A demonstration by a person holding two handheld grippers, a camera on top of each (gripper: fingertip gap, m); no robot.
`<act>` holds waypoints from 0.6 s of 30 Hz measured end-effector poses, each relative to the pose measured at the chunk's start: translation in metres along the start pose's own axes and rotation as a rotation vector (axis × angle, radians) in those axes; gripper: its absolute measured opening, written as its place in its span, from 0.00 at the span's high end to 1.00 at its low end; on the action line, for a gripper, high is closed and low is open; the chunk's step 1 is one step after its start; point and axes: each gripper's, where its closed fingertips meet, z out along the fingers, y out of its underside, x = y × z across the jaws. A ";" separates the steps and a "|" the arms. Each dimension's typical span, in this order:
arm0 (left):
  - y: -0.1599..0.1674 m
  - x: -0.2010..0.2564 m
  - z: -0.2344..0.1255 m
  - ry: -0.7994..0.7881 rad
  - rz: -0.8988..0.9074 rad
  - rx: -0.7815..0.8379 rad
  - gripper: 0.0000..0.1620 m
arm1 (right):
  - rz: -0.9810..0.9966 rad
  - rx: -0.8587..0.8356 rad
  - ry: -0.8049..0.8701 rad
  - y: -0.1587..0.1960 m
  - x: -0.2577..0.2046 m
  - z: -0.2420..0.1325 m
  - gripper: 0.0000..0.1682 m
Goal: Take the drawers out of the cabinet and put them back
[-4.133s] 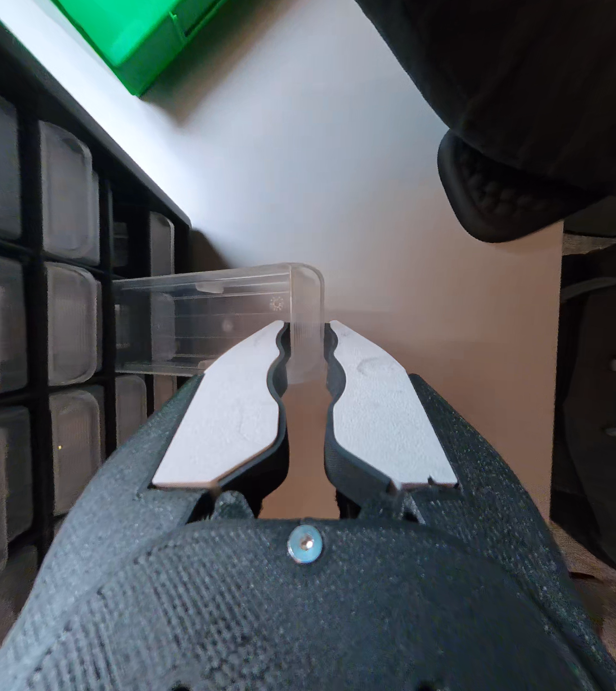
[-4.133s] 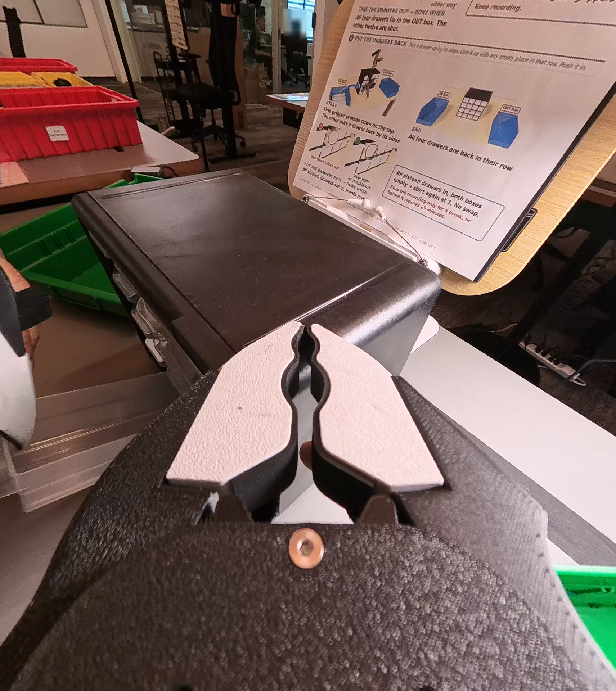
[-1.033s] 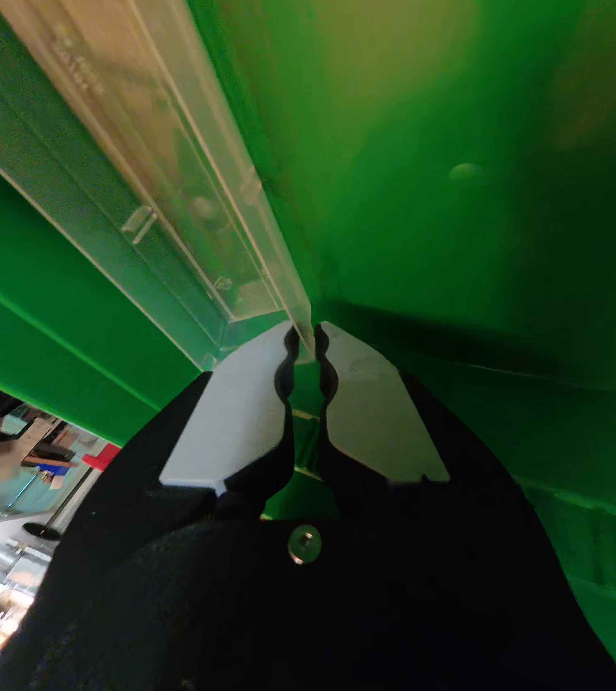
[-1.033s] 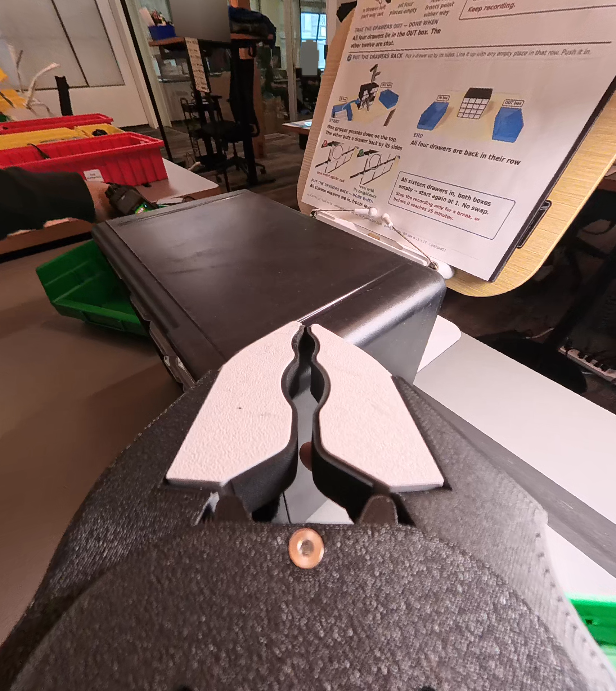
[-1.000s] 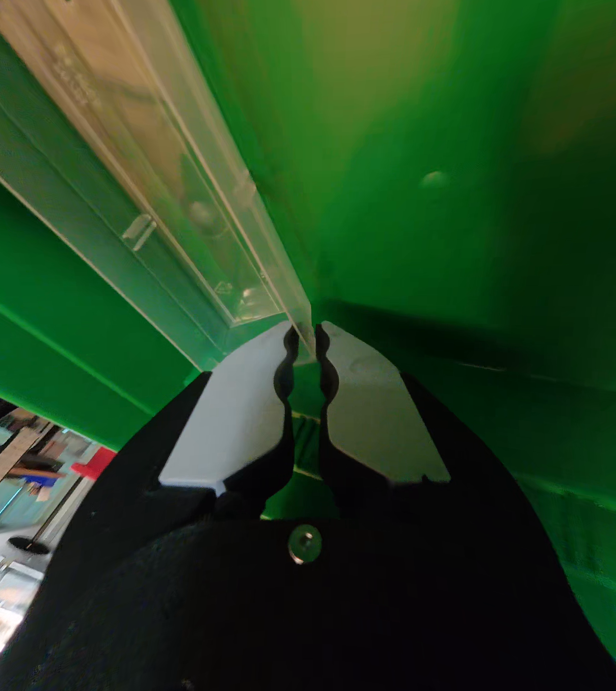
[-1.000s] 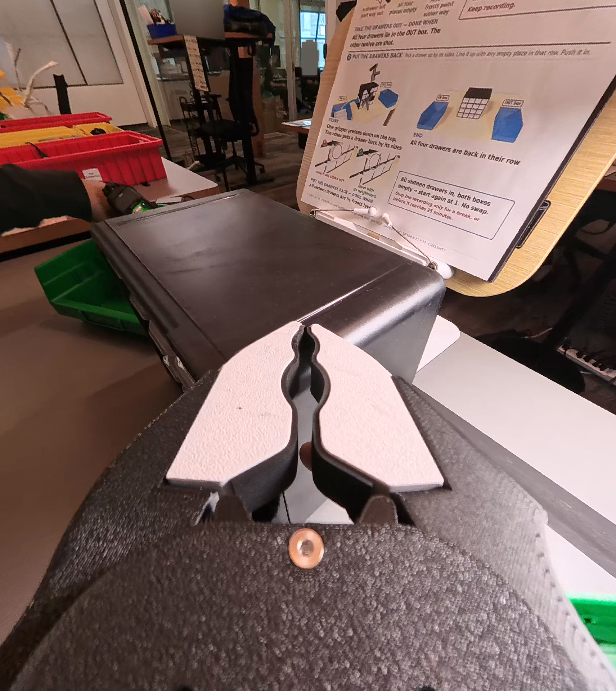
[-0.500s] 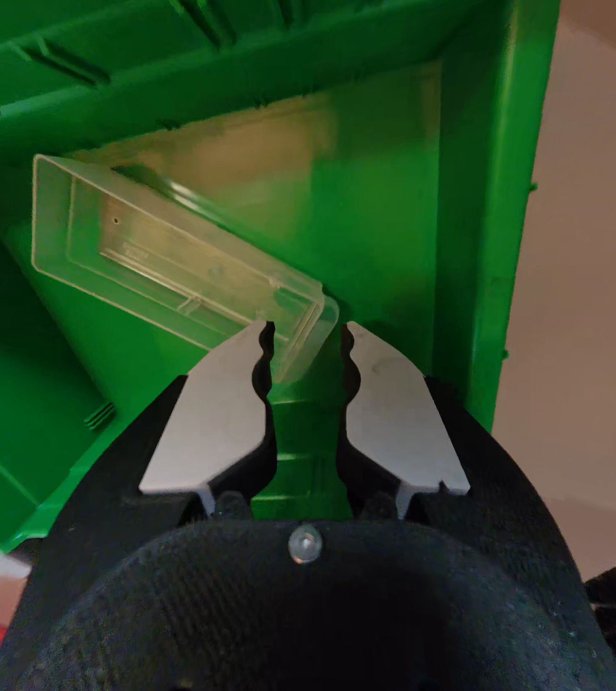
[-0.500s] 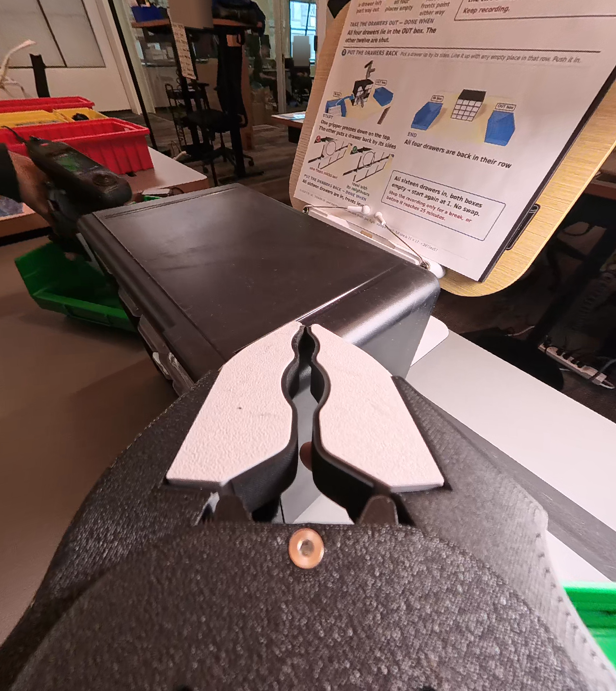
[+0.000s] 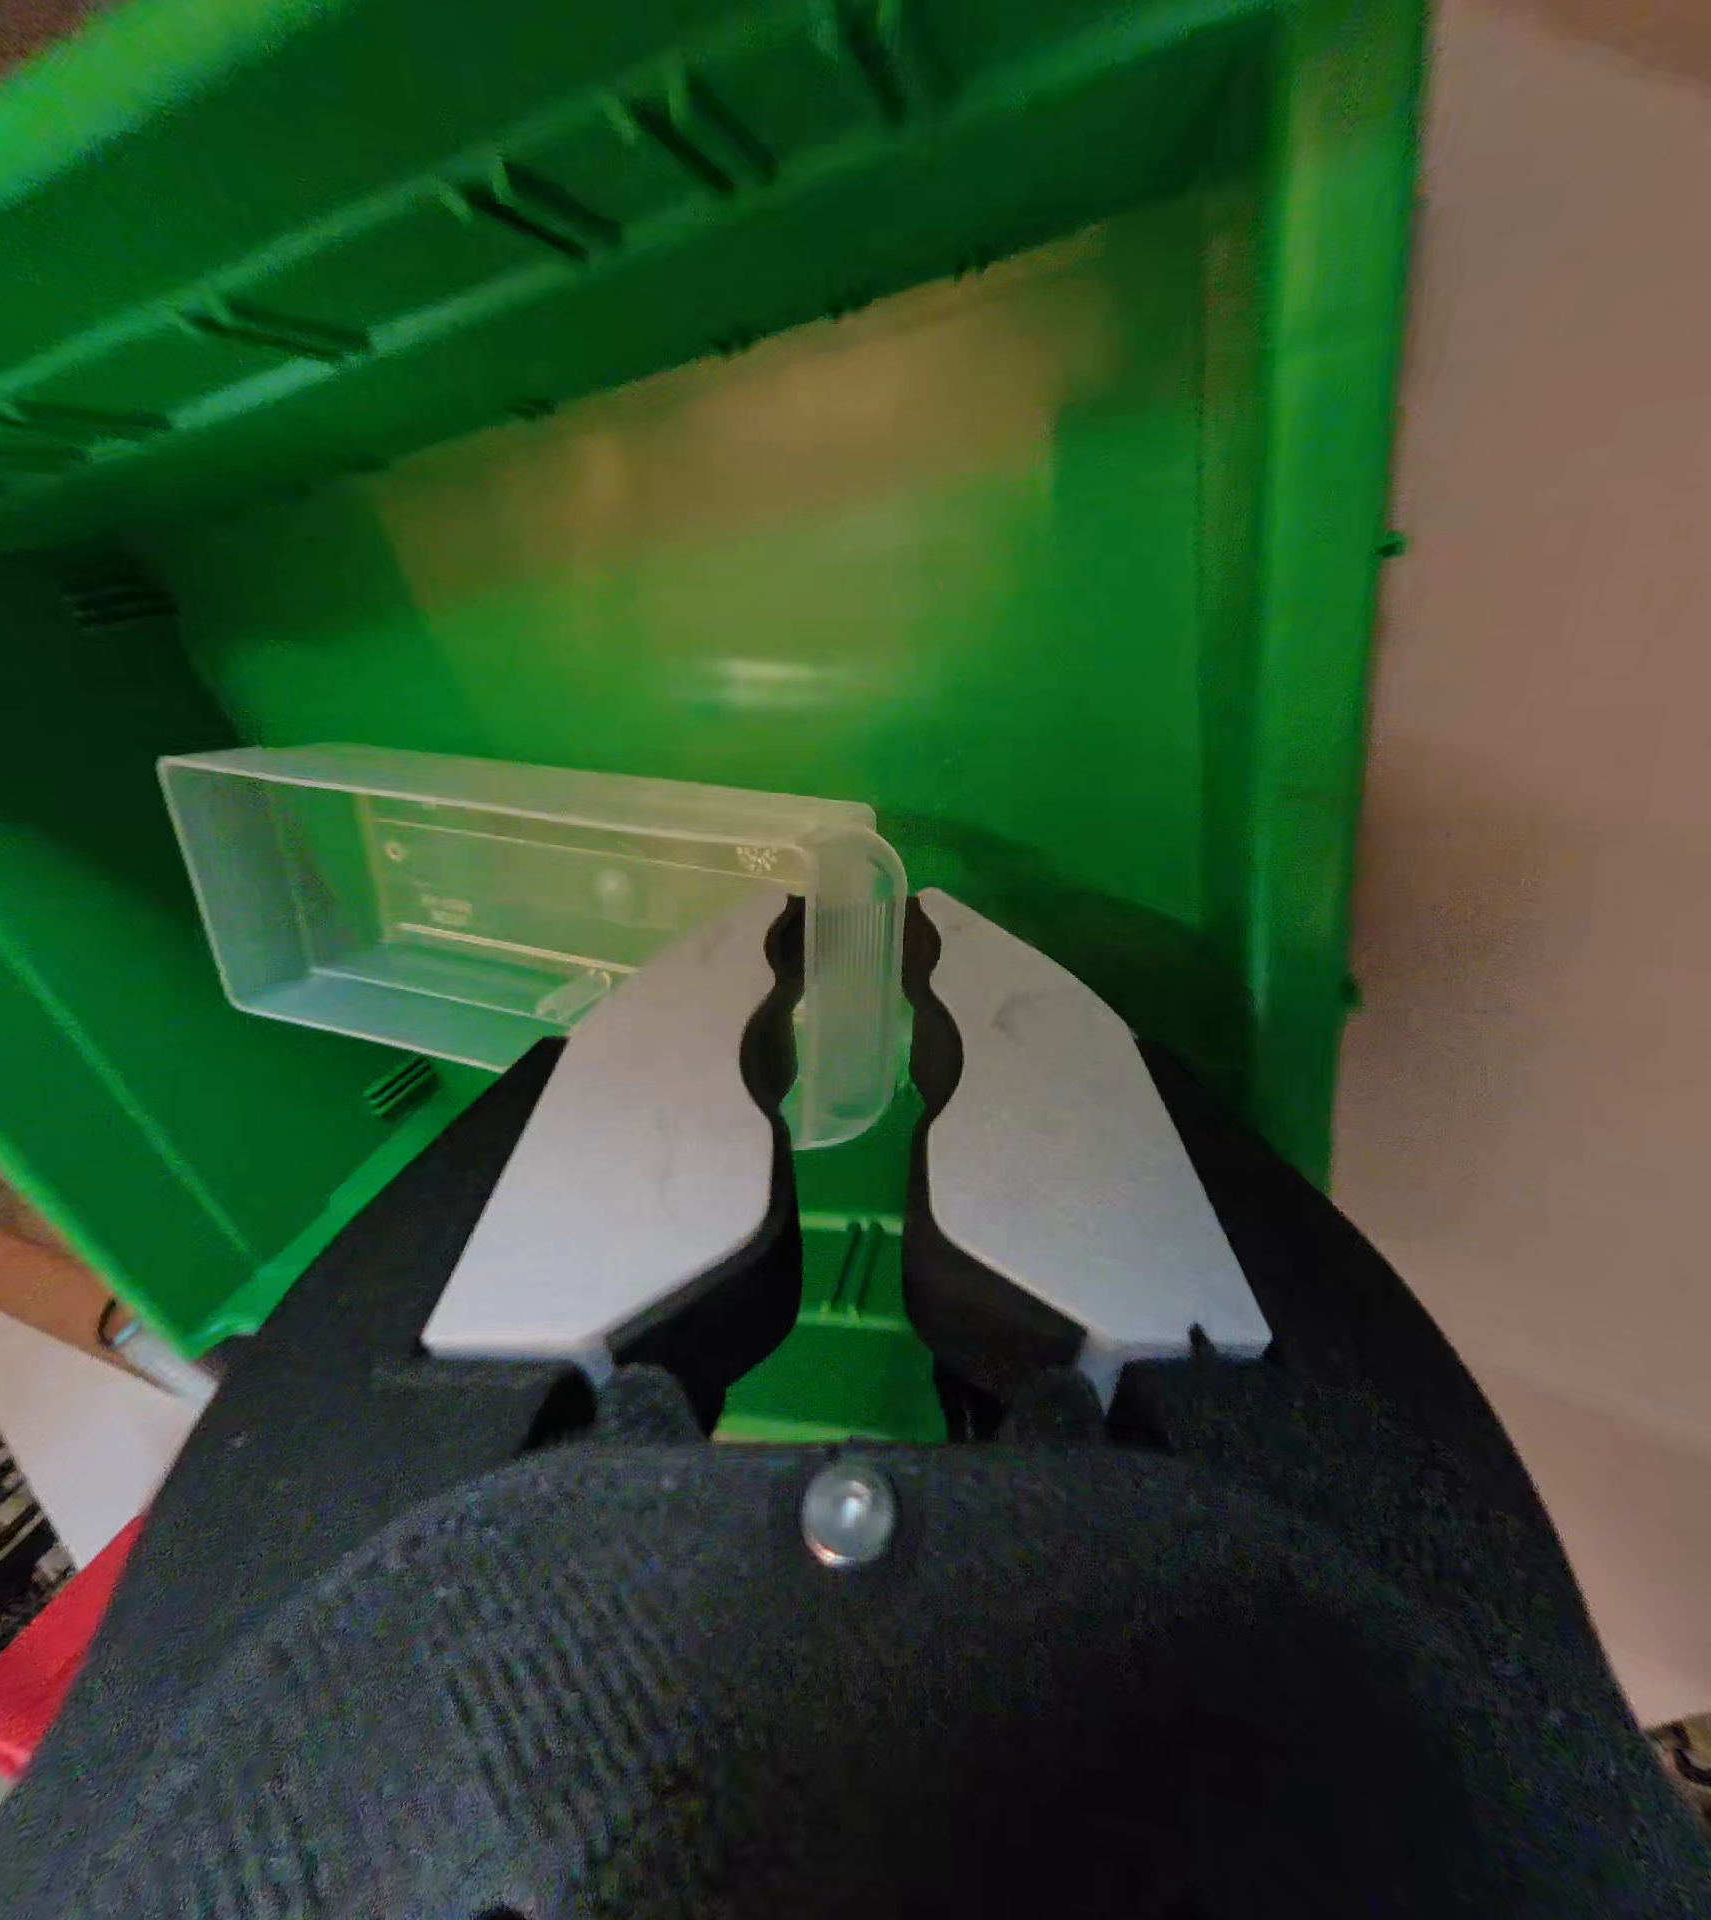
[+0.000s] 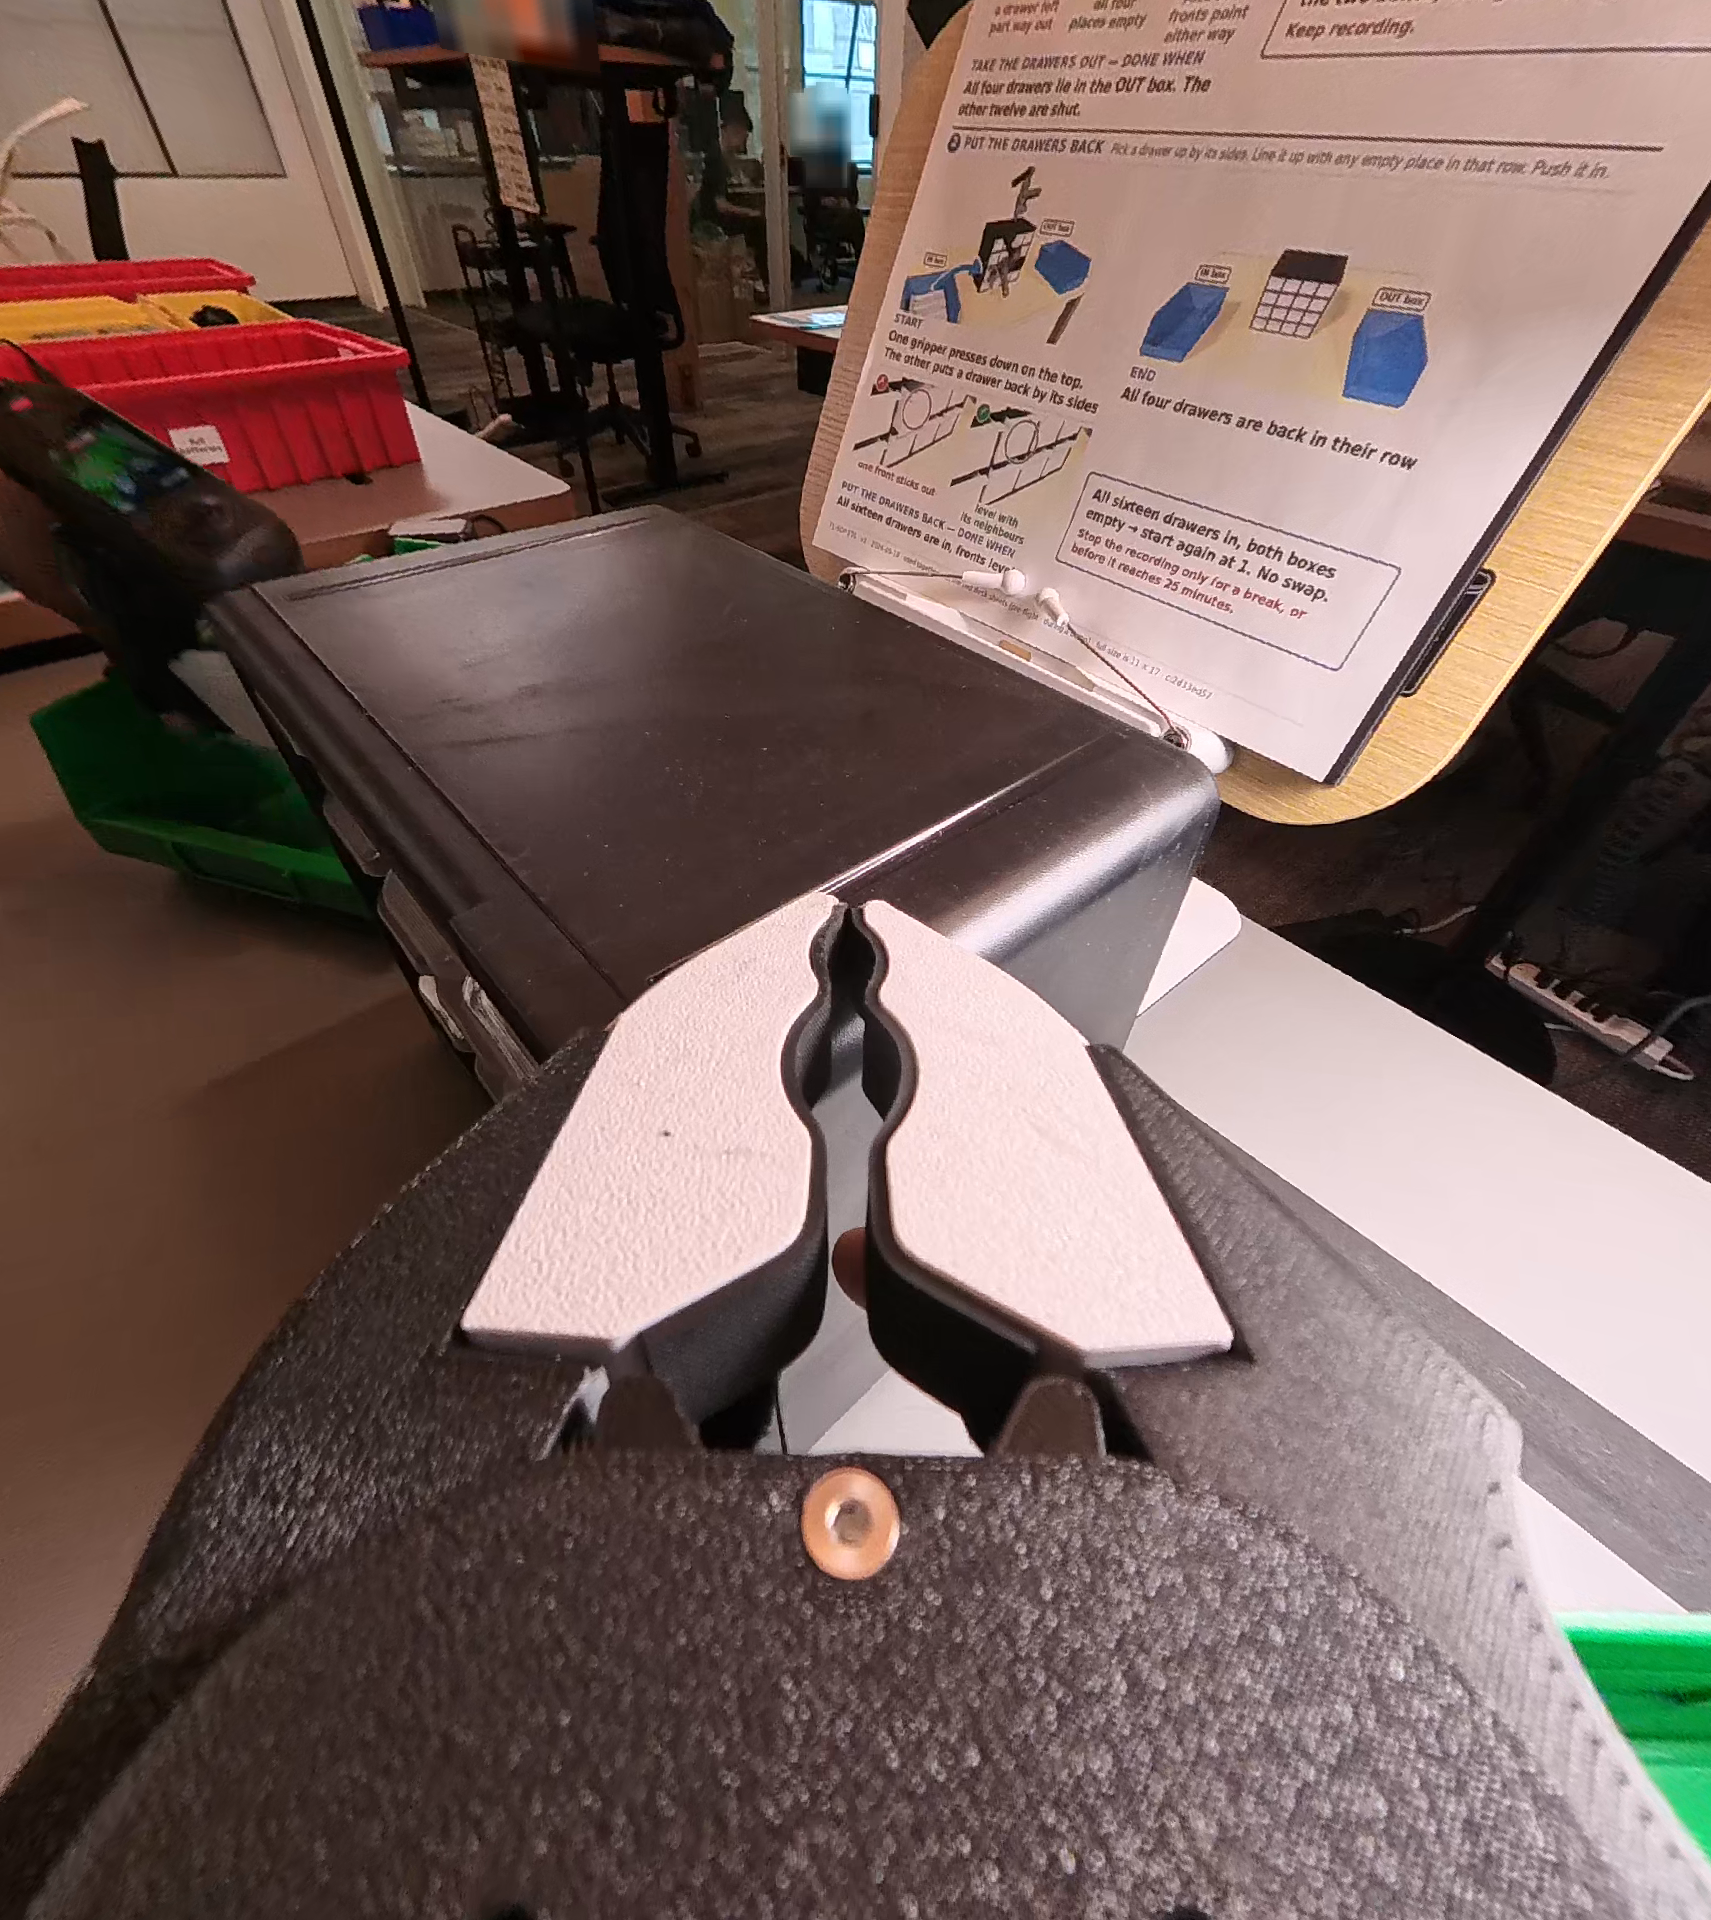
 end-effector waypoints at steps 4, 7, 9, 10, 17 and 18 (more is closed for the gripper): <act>-0.015 0.023 -0.049 0.004 0.022 0.039 0.89 | -0.008 -0.005 0.006 0.000 0.000 0.000 1.00; -0.031 0.056 -0.086 0.029 0.083 0.061 0.89 | -0.013 -0.007 0.013 0.000 0.000 0.000 1.00; -0.045 0.083 -0.110 0.063 0.131 0.081 0.89 | -0.016 -0.009 0.019 0.000 0.000 0.000 1.00; -0.053 0.097 -0.122 0.084 0.155 0.097 0.89 | -0.018 -0.011 0.023 0.000 0.000 0.000 1.00; -0.131 0.203 -0.187 0.364 0.307 0.310 0.89 | -0.031 -0.018 0.043 0.000 0.001 -0.001 1.00; -0.142 0.213 -0.189 0.397 0.321 0.331 0.89 | -0.032 -0.018 0.044 0.000 0.001 -0.001 1.00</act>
